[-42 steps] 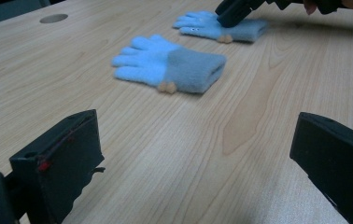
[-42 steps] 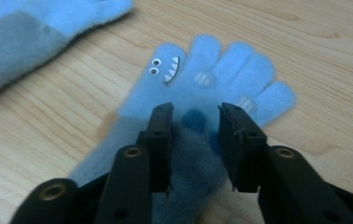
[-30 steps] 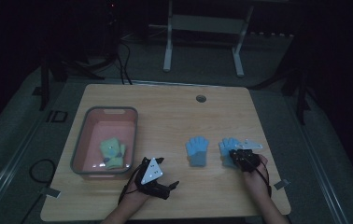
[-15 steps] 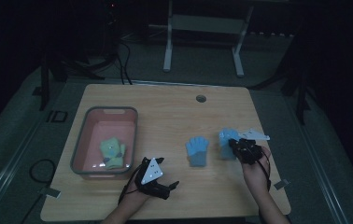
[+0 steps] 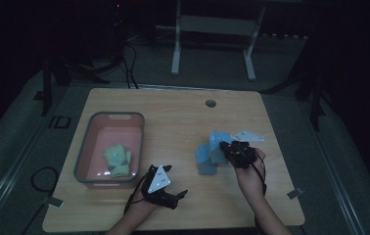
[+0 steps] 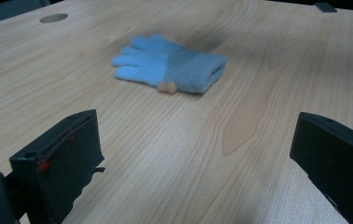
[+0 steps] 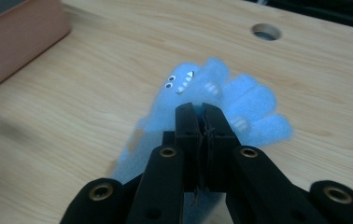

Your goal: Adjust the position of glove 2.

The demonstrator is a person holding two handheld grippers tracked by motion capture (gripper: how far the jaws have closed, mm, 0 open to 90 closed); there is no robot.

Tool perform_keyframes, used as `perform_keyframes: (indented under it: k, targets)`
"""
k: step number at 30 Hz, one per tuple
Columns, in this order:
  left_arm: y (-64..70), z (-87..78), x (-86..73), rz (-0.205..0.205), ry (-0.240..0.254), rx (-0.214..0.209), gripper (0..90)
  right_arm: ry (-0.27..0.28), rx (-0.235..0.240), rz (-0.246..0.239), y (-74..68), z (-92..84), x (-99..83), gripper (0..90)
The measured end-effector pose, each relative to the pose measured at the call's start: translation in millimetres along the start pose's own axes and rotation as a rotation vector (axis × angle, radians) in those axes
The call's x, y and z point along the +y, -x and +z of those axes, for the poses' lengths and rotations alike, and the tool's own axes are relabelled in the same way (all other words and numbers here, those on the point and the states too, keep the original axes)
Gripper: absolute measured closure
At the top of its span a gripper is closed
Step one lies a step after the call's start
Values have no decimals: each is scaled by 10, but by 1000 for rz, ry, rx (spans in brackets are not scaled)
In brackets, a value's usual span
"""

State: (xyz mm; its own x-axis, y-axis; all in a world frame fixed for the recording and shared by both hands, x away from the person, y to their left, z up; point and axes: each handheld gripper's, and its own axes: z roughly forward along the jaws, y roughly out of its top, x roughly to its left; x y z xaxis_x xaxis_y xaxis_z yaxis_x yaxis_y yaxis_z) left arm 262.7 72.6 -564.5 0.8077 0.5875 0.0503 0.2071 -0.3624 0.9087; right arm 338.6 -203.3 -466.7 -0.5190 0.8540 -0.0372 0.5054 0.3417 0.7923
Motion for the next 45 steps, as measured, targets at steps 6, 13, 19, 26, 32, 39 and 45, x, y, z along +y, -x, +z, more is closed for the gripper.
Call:
perform_keyframes:
  k: [6,13,19,26,32,39,45]
  targets:
    - [4,-3,-2,-1,-1,1,23,-32,44,-5,-160,116,-31,866]
    - [7,-2,-2,-1,0,0,23,-67,79,-15,-246,239,-120,865]
    - [8,0,-1,0,-1,1,23,-96,99,-17,-250,340,-182,864]
    - [7,-1,-1,-1,-5,-2,23,-138,96,-32,-225,486,-249,860]
    - [14,14,6,6,-32,13,23,-175,102,-40,-192,604,-340,851]
    - [31,17,8,15,-34,58,23,-176,109,-44,-174,610,-374,797]
    - [79,67,33,34,-67,11,23,-138,131,-59,-147,497,-289,458]
